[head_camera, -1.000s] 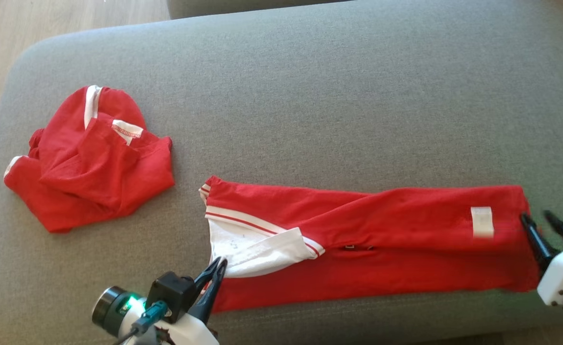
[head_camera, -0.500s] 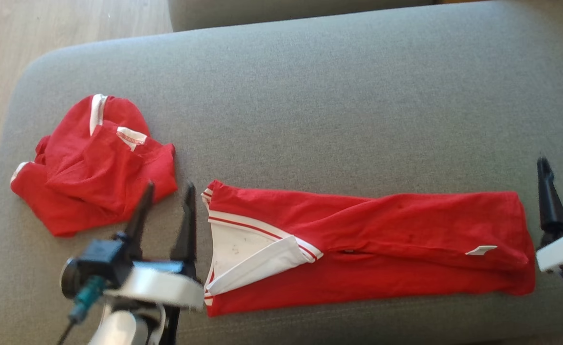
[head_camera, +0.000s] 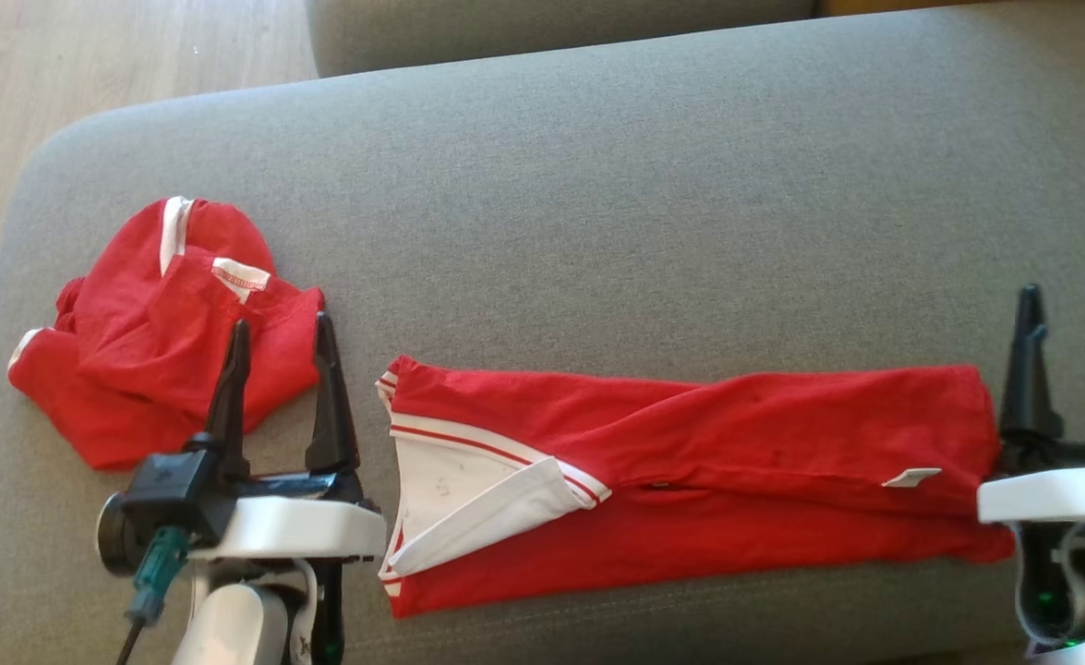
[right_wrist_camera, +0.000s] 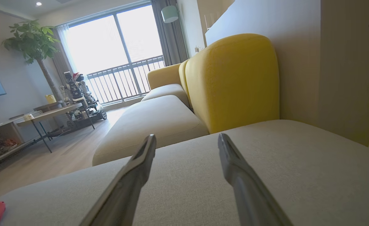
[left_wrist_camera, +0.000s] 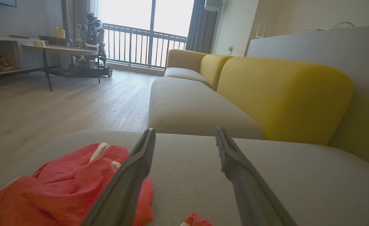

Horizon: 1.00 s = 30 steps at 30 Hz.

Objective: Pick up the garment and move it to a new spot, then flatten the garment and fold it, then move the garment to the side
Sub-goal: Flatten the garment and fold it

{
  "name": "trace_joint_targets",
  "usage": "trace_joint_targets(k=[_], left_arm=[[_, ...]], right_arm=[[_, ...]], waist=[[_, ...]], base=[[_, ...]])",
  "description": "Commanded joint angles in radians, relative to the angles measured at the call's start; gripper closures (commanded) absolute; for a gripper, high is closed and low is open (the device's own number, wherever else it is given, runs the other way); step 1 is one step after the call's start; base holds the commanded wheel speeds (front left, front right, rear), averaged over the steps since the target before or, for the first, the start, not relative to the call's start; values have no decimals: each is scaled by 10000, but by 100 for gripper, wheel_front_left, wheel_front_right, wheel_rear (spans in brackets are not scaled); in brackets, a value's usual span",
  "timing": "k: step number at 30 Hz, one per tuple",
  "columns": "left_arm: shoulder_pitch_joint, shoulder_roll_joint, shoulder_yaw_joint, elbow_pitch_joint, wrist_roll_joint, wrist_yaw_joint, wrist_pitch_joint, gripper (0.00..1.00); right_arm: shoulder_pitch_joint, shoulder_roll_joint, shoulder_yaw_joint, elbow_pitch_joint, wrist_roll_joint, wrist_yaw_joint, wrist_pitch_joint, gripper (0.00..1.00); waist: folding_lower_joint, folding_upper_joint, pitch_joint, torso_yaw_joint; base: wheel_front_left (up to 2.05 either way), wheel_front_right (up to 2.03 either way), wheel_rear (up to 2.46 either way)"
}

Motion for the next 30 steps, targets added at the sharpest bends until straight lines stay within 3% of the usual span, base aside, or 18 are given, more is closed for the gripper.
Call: trace_joint_targets(k=[1,7,19,23,27,30], left_arm=[[-237,-18,387,-233,132,45,-57,0],[20,-60,402,237,175,5,-58,0],[374,-65,-57,472,143,219,-58,0],[352,-65,-104,463,108,260,-58,0],[328,-65,-110,478,119,246,-58,0],[300,-65,-97,491,142,204,-58,0]], right_arm=[[-79,-22,333,-300,-175,-2,-113,0],[124,70,1066,-394,-1168,-2,-187,0],[316,107,1924,-254,-1473,-2,-191,0],[412,119,1436,24,-1421,-2,-192,0],[436,136,178,1558,-1972,-2,-181,0],[87,146,-395,2601,-1747,-2,60,0]], waist=[[0,0,4,-20],[0,0,-37,-96],[0,0,-157,14],[0,0,-144,75],[0,0,-74,100],[0,0,22,81]], base=[[0,0,0],[0,0,0],[0,0,0],[0,0,0],[0,0,0],[0,0,0]])
